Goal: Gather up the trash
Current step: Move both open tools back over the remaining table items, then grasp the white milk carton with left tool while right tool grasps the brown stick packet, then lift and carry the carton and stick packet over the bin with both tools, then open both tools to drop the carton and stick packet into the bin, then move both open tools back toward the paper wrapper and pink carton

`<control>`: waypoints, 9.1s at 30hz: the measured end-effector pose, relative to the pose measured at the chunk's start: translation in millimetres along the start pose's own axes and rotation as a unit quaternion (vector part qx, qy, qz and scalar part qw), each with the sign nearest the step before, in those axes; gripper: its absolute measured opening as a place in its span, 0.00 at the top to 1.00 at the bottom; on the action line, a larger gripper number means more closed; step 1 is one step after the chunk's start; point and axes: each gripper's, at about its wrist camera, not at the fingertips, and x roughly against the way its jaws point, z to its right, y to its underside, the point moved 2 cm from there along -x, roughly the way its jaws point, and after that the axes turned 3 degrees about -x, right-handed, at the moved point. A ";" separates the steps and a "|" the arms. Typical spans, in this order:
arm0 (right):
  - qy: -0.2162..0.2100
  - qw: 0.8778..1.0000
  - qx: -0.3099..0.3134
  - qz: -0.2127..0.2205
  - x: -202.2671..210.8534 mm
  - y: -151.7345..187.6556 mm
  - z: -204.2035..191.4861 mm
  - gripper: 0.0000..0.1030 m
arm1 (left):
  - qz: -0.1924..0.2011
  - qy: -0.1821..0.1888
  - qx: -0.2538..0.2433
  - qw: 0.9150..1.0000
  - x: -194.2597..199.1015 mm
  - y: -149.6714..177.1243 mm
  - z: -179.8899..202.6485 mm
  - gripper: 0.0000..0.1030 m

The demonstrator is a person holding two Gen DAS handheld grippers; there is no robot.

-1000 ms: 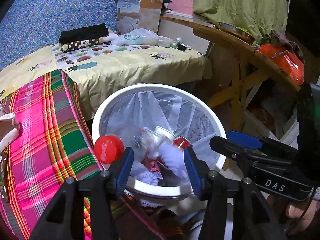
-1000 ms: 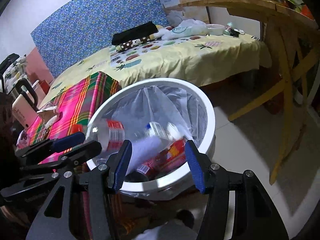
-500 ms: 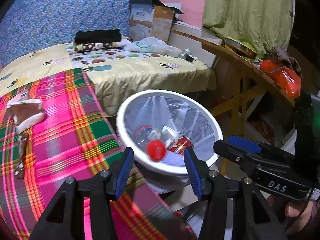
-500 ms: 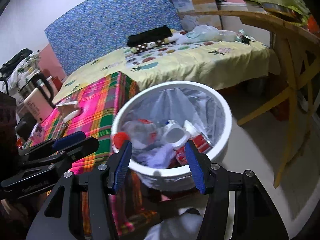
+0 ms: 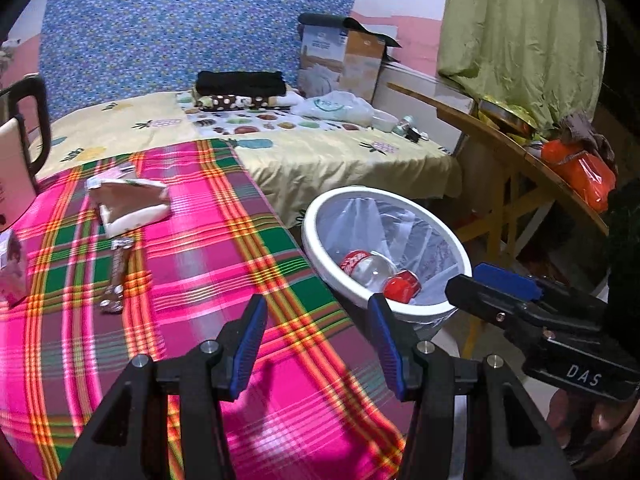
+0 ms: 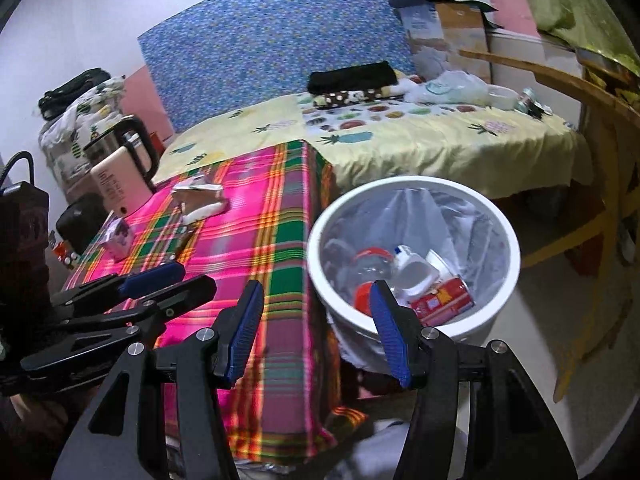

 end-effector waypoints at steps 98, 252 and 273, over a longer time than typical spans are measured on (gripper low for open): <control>-0.087 0.983 0.100 -0.130 -148.3 0.4 -159.1 0.64 | 0.003 -0.227 0.206 0.952 20.6 17.8 -289.6 0.57; -0.075 0.995 0.053 -0.038 -52.9 -24.4 -46.3 0.51 | -0.005 -0.102 0.071 0.992 -2.4 -16.8 -127.6 0.44; -0.092 0.976 0.188 -0.057 -117.6 -53.5 -118.7 0.51 | -0.011 -0.146 0.087 0.985 4.2 -28.7 -218.4 0.44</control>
